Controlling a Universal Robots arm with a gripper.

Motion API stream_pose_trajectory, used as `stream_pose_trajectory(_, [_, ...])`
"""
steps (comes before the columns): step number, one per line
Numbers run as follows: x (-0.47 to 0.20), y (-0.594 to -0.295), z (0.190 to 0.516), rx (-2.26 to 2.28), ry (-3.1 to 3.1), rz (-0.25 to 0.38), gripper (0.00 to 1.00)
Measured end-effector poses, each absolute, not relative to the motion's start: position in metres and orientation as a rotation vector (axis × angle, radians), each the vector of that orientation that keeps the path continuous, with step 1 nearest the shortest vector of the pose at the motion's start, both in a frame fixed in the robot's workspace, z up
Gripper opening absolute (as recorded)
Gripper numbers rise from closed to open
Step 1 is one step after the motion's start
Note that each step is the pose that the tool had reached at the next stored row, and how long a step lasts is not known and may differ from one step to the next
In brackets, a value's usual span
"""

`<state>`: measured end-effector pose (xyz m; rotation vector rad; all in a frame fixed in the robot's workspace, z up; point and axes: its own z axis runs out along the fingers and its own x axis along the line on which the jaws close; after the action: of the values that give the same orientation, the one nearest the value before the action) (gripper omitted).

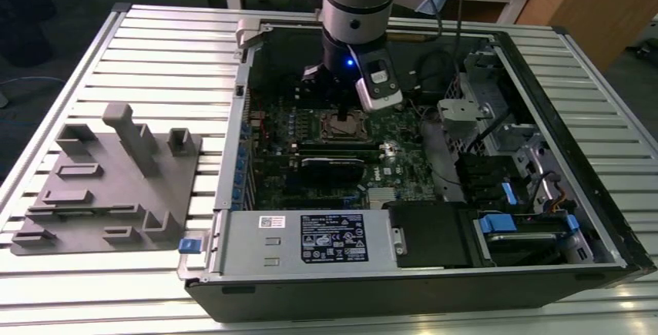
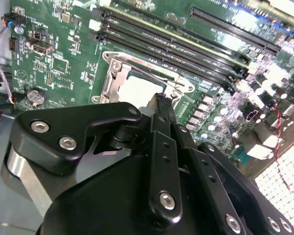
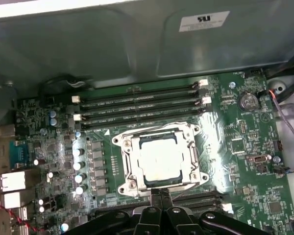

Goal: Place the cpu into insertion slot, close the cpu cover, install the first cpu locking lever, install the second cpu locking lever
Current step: 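Install the second cpu locking lever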

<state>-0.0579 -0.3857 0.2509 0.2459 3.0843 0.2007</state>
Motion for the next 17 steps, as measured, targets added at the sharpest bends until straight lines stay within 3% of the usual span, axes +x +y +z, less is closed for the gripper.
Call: stream_pose_trajectory(17, [-0.068, -0.4, 0.242, 0.245, 3.079, 0.201, 0.11])
